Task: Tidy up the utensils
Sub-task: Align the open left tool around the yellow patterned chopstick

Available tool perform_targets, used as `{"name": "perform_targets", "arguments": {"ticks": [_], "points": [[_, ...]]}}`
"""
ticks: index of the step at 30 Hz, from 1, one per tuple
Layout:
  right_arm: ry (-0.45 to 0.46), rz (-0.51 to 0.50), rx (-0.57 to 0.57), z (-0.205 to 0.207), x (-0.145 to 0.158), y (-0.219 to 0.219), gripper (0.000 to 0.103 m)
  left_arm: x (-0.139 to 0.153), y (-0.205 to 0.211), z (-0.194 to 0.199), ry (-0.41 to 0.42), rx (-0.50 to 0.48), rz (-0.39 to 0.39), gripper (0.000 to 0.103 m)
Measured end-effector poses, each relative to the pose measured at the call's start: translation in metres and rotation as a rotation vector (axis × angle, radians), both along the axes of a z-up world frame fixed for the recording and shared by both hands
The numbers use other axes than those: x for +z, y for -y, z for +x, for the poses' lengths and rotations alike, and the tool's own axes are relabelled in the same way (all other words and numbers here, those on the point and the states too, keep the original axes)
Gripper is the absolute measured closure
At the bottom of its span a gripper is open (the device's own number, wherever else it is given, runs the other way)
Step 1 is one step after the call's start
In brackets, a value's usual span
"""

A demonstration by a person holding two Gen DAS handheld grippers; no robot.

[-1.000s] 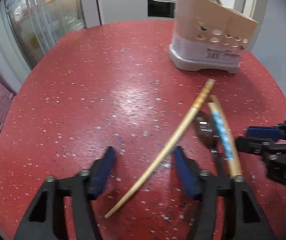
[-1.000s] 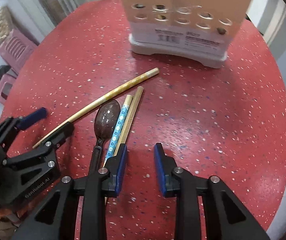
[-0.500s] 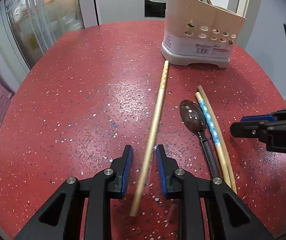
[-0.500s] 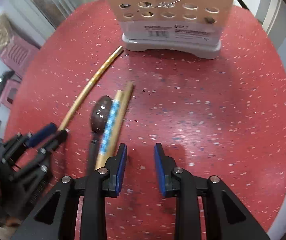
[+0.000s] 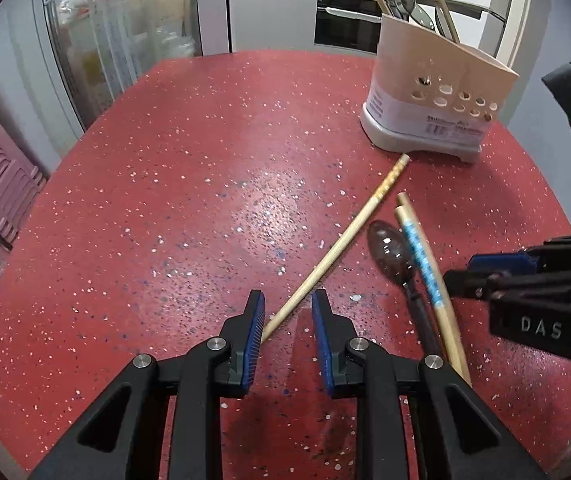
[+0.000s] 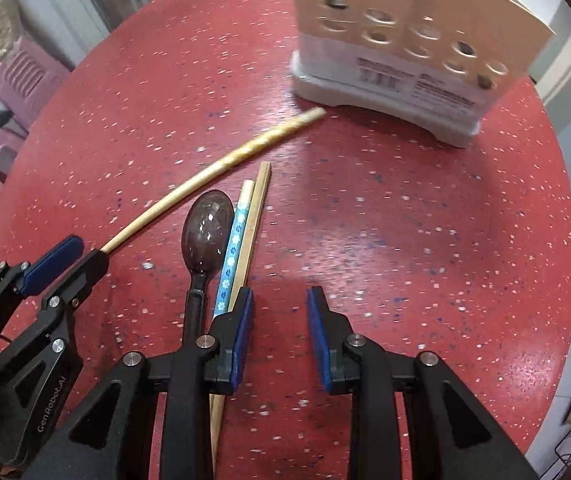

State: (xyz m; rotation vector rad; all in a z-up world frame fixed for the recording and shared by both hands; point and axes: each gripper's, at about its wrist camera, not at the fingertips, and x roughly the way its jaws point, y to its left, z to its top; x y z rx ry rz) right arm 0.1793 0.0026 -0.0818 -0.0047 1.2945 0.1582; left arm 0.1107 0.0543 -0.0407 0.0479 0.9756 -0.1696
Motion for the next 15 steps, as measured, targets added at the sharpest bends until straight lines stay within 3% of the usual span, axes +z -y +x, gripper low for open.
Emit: {"name": "perform_targets", "arguments": {"ticks": [9,15], "points": [[-0.004,0.069,-0.016,0.0,0.012,0.019,0.072,0.008,-0.022,-0.001,0.025,0.046,-0.018,0.053],[-0.014,0.063,0.001,-0.001,0.004,-0.003,0.072,0.009,-0.021,-0.006,0.033,0.04,-0.017,0.053]]}}
